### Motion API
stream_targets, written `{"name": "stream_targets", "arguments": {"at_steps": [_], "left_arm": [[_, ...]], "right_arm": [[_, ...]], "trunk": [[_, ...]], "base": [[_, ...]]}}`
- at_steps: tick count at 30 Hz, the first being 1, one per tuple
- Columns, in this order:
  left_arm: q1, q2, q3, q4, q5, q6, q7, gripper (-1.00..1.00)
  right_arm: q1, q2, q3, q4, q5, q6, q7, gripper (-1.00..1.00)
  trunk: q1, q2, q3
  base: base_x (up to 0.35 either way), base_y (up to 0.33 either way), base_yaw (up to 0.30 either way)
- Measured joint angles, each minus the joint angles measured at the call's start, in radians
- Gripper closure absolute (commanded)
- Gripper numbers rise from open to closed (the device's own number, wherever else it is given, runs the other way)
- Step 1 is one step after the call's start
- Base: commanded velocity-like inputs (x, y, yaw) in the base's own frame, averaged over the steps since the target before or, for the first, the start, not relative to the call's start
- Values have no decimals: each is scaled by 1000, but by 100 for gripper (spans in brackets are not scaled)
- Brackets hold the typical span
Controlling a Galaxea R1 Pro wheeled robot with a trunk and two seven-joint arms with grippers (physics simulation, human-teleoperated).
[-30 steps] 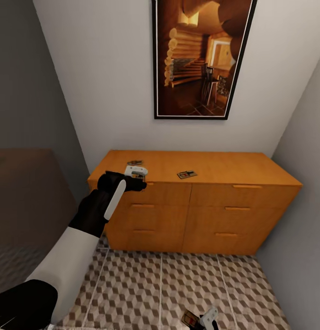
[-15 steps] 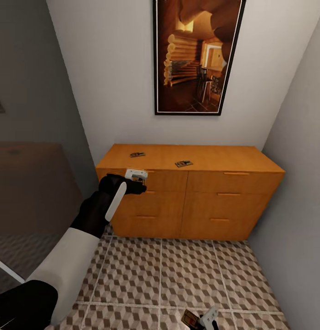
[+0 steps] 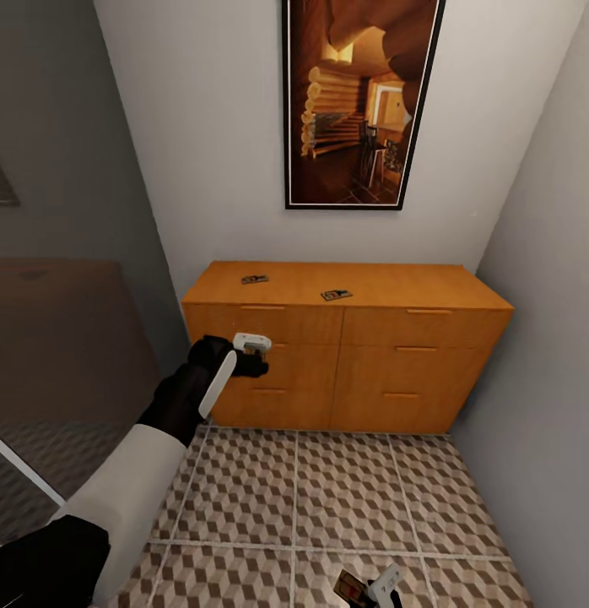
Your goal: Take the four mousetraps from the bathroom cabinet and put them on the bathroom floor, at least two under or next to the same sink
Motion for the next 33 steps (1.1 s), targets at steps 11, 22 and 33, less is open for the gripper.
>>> {"name": "stream_targets", "arguments": {"at_steps": [11, 22, 33], "left_arm": [[122, 0, -8, 1, 0, -37, -6, 100], [299, 37, -8, 109, -2, -285, -8, 100], [407, 67, -64, 708, -5, -1002, -9, 100]], "right_arm": [[0, 0, 0, 0, 0, 0, 0, 100], [0, -1, 0, 0, 0, -1, 0, 100], [0, -3, -5, -3, -2, -4, -66, 100]], "trunk": [[0, 0, 0], [0, 0, 0], [0, 0, 0]], "base": [[-1, 0, 0], [0, 0, 0], [0, 0, 0]]}}
